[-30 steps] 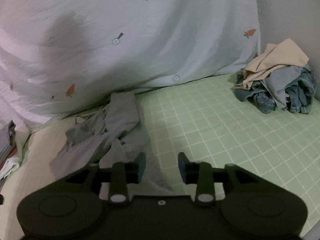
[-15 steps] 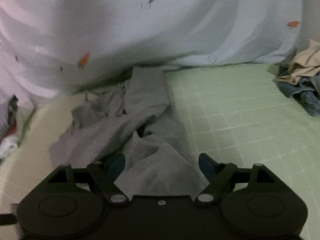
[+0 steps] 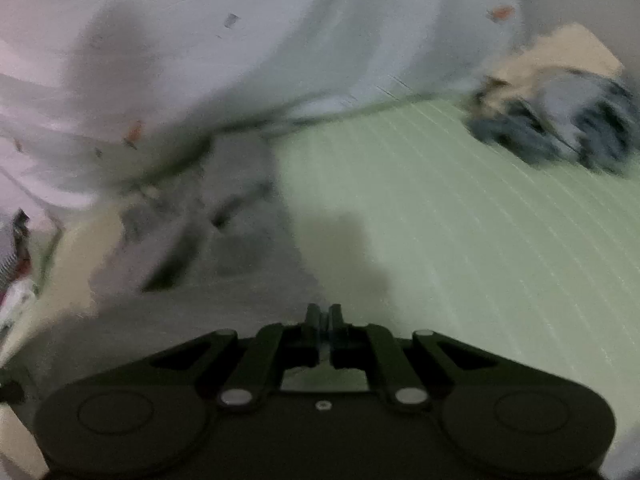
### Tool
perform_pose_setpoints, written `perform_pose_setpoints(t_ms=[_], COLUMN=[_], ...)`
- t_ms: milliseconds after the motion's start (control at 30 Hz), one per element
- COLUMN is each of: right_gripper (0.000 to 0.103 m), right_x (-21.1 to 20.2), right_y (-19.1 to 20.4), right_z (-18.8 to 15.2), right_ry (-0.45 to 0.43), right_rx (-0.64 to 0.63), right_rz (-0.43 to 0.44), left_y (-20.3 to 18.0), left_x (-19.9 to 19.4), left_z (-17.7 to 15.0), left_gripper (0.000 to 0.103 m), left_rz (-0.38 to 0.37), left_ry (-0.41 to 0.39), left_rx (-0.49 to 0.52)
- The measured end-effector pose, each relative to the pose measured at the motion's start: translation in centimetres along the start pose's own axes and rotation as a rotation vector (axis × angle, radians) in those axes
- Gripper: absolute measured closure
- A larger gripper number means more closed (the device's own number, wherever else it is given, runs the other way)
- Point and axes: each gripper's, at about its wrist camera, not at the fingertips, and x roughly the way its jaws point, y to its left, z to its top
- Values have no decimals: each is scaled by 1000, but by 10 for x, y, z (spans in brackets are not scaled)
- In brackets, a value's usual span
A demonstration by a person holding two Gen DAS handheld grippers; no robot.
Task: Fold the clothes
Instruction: 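Lay the grey hoodie down on the sheet and open both grippers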
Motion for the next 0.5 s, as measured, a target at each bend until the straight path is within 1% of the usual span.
perform_pose_setpoints(t_ms=[33, 67, 133, 200, 267, 300, 333, 400, 467, 500], right_gripper=[101, 101, 102, 100, 96, 90, 81, 71, 64, 58], right_x=[-3, -4, -5, -9, -16, -19, -22, -25, -20, -16], right_y=[-6, -11, -19, -24, -27, -27, -27, -25, -22, -20], right_z=[-9, -18, -33, -37, -35, -31, -28, -20, -13, -10], right_ry=[31, 68, 131, 138, 100, 76, 52, 11, 1, 0], right_rx=[-4, -6, -2, 36, 71, 73, 76, 67, 58, 54], right_rz=[-33, -68, -133, -177, -193, -198, -204, -203, -183, -170], left_y=[-1, -2, -3, -4, 0, 3, 6, 11, 17, 20], left_x=[1, 2, 4, 6, 3, 1, -1, -8, -17, -22], left_z=[-2, -4, -8, -12, -9, -7, -5, -1, 2, 3], left_gripper=[91, 89, 79, 77, 74, 73, 71, 67, 64, 64], left_rz=[-11, -19, -34, -50, -50, -60, -73, -102, -141, -162], left_ry=[19, 36, 68, 101, 70, 49, 27, -22, -90, -122], left_rx=[10, 15, 24, 33, -18, -45, -67, -112, -178, -211])
